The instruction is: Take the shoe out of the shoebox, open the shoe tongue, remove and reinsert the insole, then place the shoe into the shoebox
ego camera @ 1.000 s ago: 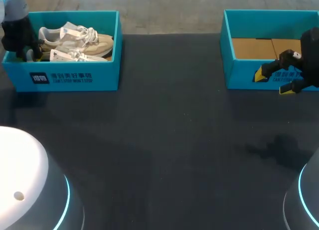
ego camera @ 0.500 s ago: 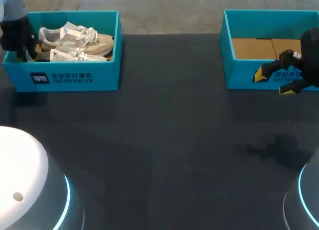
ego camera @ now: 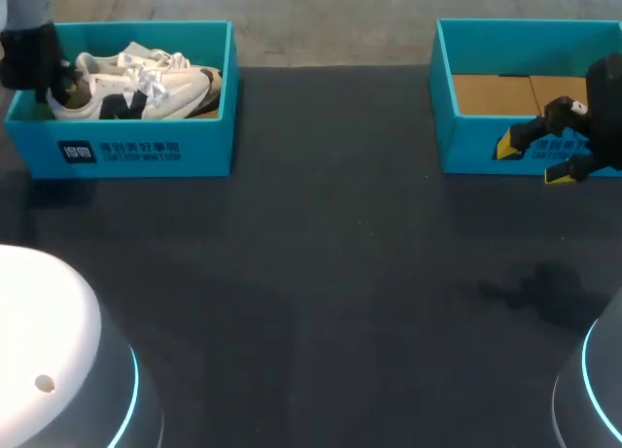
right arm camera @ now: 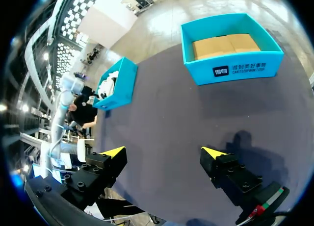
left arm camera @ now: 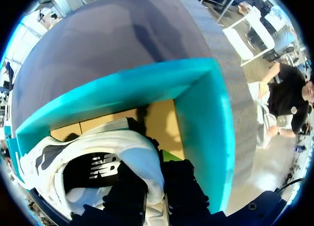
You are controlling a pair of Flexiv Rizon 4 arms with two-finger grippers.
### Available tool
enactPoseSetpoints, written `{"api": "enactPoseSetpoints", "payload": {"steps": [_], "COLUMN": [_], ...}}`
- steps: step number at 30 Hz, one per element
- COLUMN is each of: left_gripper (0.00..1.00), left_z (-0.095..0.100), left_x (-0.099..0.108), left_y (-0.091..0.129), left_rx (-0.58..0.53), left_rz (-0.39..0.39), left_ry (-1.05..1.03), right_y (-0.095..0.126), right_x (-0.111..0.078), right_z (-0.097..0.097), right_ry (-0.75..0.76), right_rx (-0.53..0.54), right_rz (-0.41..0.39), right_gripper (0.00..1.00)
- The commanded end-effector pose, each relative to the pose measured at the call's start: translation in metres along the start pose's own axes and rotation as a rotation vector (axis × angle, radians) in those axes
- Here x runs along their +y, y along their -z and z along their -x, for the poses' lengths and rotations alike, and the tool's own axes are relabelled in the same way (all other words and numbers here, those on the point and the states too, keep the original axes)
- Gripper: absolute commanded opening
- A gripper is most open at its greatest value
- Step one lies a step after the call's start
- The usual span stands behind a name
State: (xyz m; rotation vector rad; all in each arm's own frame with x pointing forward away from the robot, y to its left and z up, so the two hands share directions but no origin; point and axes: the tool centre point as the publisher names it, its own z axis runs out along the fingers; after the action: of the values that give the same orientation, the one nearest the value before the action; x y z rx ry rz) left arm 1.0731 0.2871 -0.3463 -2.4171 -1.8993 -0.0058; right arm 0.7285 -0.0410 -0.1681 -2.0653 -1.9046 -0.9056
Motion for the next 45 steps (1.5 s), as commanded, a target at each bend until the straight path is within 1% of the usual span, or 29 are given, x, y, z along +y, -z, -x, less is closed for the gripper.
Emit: {"api": "enactPoseSetpoints", "payload": {"steps": [1,7,15,18,25,35,41,45], "left_gripper": [0.0,0.0,0.0,0.0,0.0,0.0,0.0,0.0], "left_z": [0.002,0.001,-0.002,-0.001,0.004,0.001,-0.002,-0.003], "left_x": [-0.011,-0.015,-0.012,-0.012,-0.014,-0.017,-0.018,-0.018], "left_y": [0.022,0.048,0.072,0.086,0.108,0.13,0.136,0.137], "left_rx": [0.024,0.041,0.049,0.056,0.078,0.116,0.113,0.103], "left_rz": [0.007,0.02,0.039,0.045,0.038,0.055,0.065,0.067], "left_ry": [-0.022,-0.043,-0.04,-0.043,-0.056,-0.063,-0.049,-0.041], "right_y": [-0.001,-0.001,-0.001,-0.001,-0.001,-0.001,-0.001,-0.001], "right_x": [0.0,0.0,0.0,0.0,0.0,0.0,0.0,0.0], "right_z": [0.0,0.0,0.0,0.0,0.0,0.0,0.0,0.0], "right_ry": [-0.001,-0.001,-0.001,-0.001,-0.001,-0.001,-0.001,-0.001], "right_rx": [-0.002,-0.002,-0.002,-0.002,-0.002,-0.002,-0.002,-0.002], "right_rz": [0.001,0.001,0.001,0.001,0.001,0.001,0.001,0.001], "right_gripper": [1.0,1.0,1.0,1.0,1.0,1.0,1.0,1.0]}}
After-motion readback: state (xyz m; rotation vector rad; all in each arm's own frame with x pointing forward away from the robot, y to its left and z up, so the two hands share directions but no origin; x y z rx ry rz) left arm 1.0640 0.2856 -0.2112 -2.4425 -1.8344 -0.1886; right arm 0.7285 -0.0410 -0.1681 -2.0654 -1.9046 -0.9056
